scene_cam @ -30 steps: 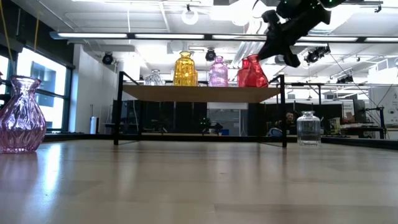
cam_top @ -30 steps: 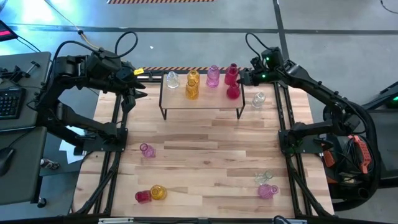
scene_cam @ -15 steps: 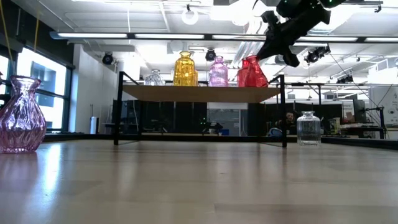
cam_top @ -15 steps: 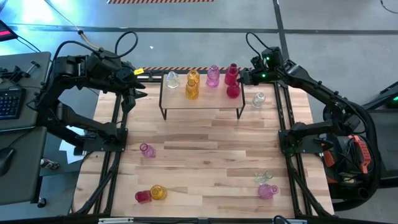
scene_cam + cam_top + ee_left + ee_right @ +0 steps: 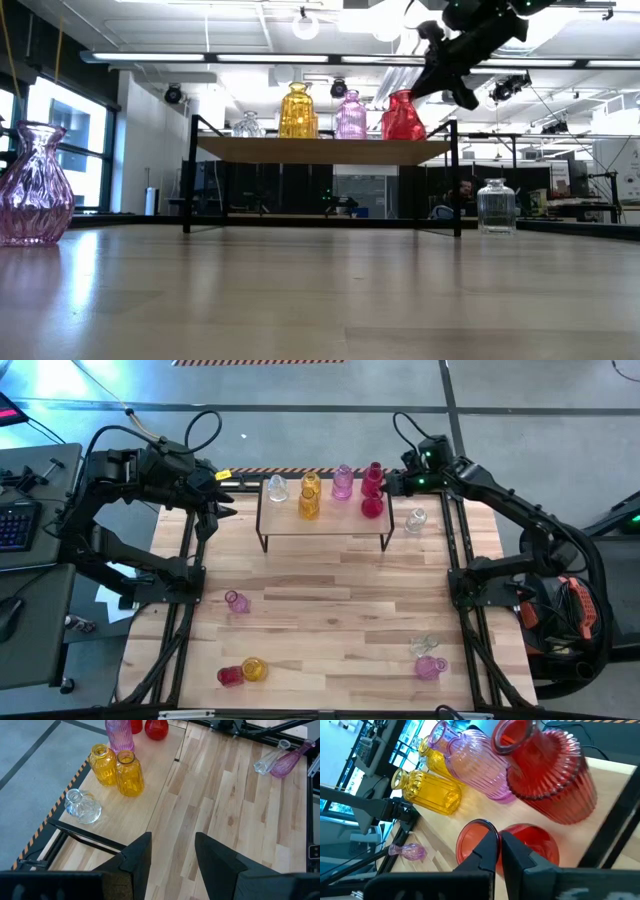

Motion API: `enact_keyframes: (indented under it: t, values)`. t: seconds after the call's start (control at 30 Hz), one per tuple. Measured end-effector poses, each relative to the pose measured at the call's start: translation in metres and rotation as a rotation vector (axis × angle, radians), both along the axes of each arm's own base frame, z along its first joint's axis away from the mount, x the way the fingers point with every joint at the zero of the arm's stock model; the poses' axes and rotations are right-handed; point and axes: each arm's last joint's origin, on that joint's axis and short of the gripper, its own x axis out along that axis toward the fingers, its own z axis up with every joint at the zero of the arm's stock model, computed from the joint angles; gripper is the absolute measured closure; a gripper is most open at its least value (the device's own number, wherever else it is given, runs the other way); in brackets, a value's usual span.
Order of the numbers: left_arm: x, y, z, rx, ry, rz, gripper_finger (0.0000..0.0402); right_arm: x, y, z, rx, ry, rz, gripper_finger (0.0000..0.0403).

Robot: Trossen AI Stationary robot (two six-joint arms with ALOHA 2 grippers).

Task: Sort vases onto shelf
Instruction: Put the red vase aligned with the other red vase on the shelf

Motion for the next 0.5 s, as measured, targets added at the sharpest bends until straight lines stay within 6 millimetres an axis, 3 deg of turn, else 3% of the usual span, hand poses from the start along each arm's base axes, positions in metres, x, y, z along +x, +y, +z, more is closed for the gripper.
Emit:
enact_keyframes:
  t: [0.5]
  values:
    - [0.0000,0.0000,0.0000,0.000,0.000,0.000,0.0261,-0.0002,-0.0004,0.0027,-0.020,-0.009,-0.027,0.0339]
